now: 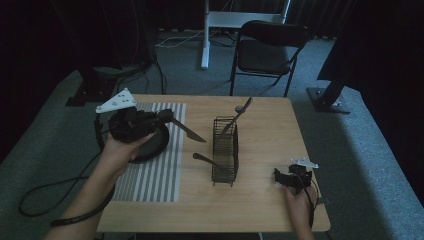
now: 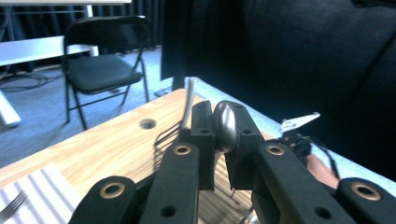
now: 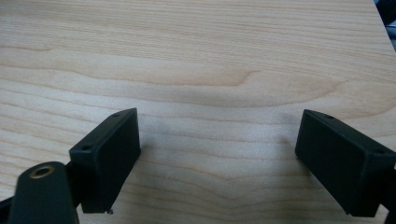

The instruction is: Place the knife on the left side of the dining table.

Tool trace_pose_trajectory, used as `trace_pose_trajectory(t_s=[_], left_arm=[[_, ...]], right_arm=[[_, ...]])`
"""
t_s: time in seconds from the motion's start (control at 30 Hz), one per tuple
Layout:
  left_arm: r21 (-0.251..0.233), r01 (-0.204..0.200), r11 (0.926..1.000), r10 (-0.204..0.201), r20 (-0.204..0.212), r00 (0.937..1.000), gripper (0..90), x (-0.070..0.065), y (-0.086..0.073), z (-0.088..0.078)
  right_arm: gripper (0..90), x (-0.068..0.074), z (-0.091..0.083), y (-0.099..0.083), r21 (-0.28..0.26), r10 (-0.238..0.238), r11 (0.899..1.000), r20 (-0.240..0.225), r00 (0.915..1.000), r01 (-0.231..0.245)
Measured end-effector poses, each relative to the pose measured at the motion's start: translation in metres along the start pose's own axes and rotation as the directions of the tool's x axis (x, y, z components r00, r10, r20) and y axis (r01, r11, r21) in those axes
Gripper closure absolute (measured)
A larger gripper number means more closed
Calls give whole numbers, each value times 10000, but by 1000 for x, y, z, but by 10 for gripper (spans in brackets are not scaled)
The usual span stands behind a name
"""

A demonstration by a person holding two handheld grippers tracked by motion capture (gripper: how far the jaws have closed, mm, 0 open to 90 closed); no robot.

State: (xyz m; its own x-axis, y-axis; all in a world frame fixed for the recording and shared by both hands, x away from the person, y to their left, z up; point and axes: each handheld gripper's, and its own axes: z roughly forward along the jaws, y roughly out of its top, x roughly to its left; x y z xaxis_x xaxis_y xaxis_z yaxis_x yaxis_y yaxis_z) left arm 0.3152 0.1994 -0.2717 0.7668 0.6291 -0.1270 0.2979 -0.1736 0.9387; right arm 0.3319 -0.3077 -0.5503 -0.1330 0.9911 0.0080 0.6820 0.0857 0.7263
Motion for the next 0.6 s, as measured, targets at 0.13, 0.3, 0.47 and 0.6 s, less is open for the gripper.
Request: trace_pose_trajectory(t_s=[0.13,0.3,0.47,0.6], left_arm=[[103,59,9999,-57,-183,9998,838,4,-4,-3],[399,326,9987,-291,-853,9959,838,16,-21,-14],[561,742,9957,-671,-1194,9906,838,28,-43,-21],[714,989,9925,-889,-1315,9873,838,36,-58,-23]], right_arm=[[131,0,0,0,-2,1,10000,2,10000,-1],[131,0,0,0,-9,15,10000,2,10000,-15],[131,0,0,0,-14,29,10000,1,10000,-29],[130,0,0,0,5,39,10000,-6,10000,-39]])
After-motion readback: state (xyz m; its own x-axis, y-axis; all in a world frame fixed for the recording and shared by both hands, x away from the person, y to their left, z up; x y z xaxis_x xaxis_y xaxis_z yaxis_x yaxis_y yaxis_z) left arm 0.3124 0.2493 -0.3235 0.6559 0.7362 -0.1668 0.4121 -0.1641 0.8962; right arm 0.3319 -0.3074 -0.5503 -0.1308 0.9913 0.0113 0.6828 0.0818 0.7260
